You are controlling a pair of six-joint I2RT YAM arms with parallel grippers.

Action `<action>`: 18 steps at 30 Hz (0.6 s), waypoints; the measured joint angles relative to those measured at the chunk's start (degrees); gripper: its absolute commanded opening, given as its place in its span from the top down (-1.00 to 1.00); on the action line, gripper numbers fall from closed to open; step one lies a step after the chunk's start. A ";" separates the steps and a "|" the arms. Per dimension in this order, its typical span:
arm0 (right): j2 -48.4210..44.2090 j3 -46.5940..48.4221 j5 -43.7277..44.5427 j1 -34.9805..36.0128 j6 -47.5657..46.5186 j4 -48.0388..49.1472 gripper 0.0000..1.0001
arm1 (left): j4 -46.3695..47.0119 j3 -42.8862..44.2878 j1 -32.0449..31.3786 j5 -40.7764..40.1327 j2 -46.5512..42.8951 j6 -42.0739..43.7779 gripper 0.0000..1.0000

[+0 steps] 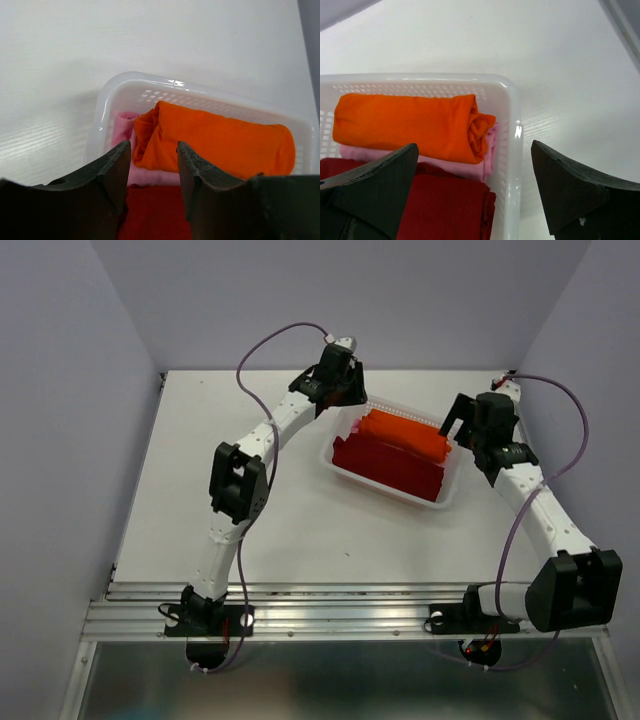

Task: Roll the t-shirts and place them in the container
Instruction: Reset both arms

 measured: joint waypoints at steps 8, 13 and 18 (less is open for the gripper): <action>-4.87 1.46 11.96 0.00 1.92 -6.69 -1.00 | 0.44 -6.05 -0.24 -2.56 -9.99 1.20 -0.20; -9.46 0.42 16.28 0.00 3.39 -8.79 -1.00 | 0.96 -13.42 -0.31 -6.38 -19.67 2.32 -0.46; -12.11 -2.95 18.58 0.00 4.70 -9.31 -1.00 | 3.08 -24.24 0.00 -9.01 -30.21 3.21 -0.58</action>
